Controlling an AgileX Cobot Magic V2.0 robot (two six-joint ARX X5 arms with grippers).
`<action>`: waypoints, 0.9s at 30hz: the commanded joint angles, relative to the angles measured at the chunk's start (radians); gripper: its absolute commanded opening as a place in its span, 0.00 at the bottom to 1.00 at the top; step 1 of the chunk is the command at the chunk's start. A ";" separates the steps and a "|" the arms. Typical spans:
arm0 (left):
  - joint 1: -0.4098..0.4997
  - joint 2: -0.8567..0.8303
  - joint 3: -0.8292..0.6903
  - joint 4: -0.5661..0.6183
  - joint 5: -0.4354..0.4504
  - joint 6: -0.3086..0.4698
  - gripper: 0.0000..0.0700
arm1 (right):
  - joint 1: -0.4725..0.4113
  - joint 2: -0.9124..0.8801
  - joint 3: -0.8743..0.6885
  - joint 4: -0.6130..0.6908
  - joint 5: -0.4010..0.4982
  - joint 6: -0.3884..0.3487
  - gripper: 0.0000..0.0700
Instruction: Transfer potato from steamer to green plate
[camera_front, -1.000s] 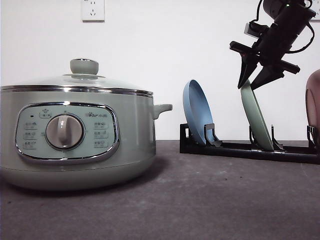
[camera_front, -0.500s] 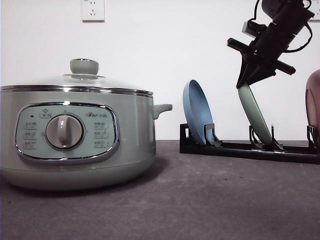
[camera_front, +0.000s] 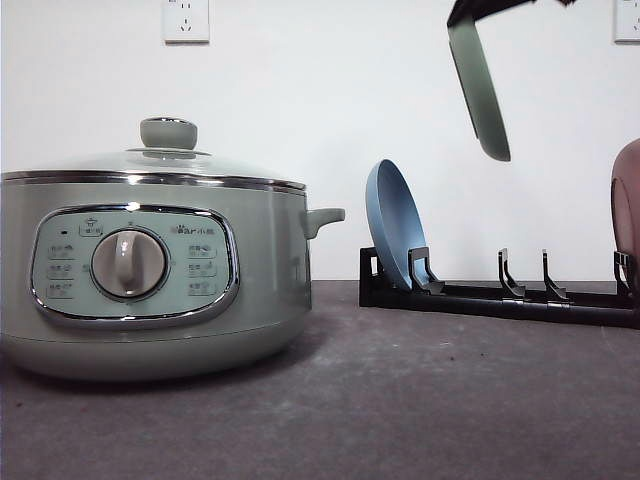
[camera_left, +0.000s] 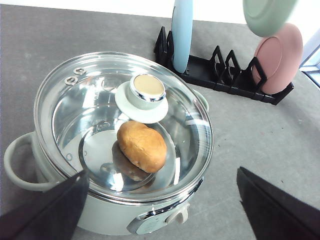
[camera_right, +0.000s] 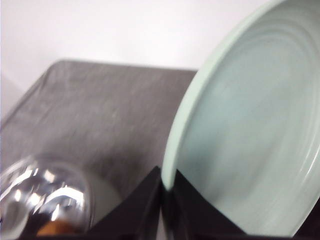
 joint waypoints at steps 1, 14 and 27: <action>-0.001 0.005 0.023 0.011 0.005 0.008 0.85 | 0.028 -0.024 0.021 -0.046 0.029 -0.083 0.01; -0.001 0.005 0.023 0.014 0.004 0.009 0.85 | 0.337 -0.153 0.014 -0.524 0.366 -0.273 0.01; -0.003 0.005 0.023 0.014 0.004 0.009 0.85 | 0.650 -0.153 -0.333 -0.536 0.631 -0.178 0.01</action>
